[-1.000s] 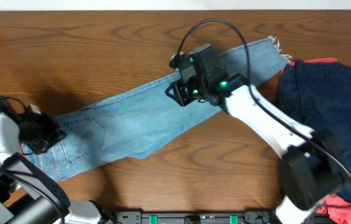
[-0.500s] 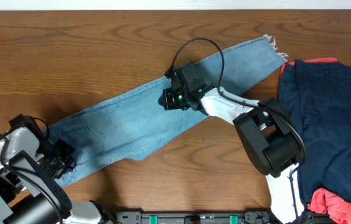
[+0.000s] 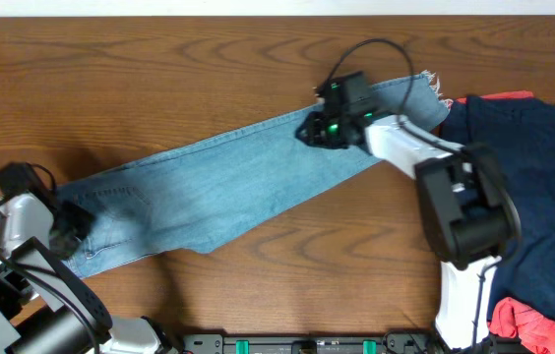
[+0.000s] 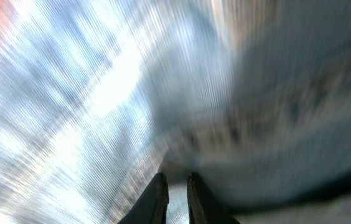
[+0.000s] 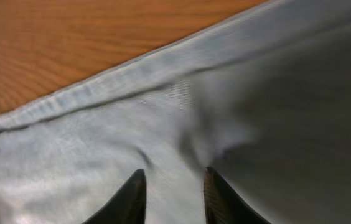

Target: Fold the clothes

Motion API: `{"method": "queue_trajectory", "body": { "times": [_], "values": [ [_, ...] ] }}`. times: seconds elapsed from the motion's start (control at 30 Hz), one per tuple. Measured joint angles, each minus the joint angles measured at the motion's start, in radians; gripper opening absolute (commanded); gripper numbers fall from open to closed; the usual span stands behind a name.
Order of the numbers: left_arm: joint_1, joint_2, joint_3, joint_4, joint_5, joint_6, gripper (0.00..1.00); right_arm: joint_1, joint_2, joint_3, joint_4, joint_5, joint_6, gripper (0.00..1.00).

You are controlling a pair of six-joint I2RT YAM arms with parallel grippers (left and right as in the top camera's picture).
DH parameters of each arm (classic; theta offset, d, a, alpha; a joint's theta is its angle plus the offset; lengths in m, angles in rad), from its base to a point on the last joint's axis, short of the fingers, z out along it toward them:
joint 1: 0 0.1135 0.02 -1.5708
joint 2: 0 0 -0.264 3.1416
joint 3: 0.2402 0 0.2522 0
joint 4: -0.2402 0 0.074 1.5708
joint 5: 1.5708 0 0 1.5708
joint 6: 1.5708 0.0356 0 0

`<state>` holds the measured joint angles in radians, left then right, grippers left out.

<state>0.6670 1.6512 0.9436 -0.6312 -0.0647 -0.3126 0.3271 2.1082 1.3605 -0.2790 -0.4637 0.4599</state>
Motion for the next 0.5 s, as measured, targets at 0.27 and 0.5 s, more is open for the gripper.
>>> {"method": "queue_trajectory", "body": {
  "times": [0.27,0.5],
  "values": [
    [0.091,0.0,0.118,0.004,-0.052,0.006,0.14,-0.143,-0.239,-0.002,-0.21,0.04,-0.161,0.53],
    [0.109,0.0,0.156,-0.027,0.31,0.108,0.06,-0.286,-0.203,-0.002,-0.257,0.076,-0.209,0.53]
  ]
}}
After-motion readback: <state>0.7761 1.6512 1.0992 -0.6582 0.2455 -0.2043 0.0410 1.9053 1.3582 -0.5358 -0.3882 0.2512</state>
